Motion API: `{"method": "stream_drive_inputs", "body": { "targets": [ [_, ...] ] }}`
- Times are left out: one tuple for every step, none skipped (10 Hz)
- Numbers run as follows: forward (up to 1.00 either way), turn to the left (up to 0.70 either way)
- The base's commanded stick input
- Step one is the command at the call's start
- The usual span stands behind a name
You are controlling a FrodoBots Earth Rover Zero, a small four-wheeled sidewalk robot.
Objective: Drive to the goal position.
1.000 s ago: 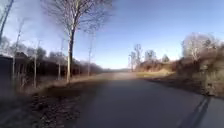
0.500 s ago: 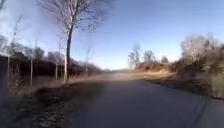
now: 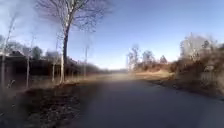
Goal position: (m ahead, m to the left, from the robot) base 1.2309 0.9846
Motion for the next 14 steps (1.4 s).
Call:
{"method": "stream_drive_inputs", "body": {
  "targets": [
    [1.0, 0.0],
    [1.0, 0.0],
    [1.0, 0.0],
    [1.0, 0.0],
    [1.0, 0.0],
    [1.0, 0.0],
    [1.0, 0.0],
    [1.0, 0.0],
    [1.0, 0.0],
    [1.0, 0.0],
    [1.0, 0.0],
    [1.0, 0.0],
    [1.0, 0.0],
    [1.0, 0.0]
  ]
}}
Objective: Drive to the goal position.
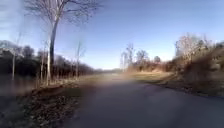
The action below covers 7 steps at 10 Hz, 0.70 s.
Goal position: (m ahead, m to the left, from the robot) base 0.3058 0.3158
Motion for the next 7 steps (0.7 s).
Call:
{"method": "stream_drive_inputs", "body": {
  "targets": [
    [1.0, 0.0],
    [1.0, 0.0],
    [1.0, 0.0],
    [1.0, 0.0],
    [1.0, 0.0],
    [1.0, 0.0],
    [1.0, 0.0]
  ]
}}
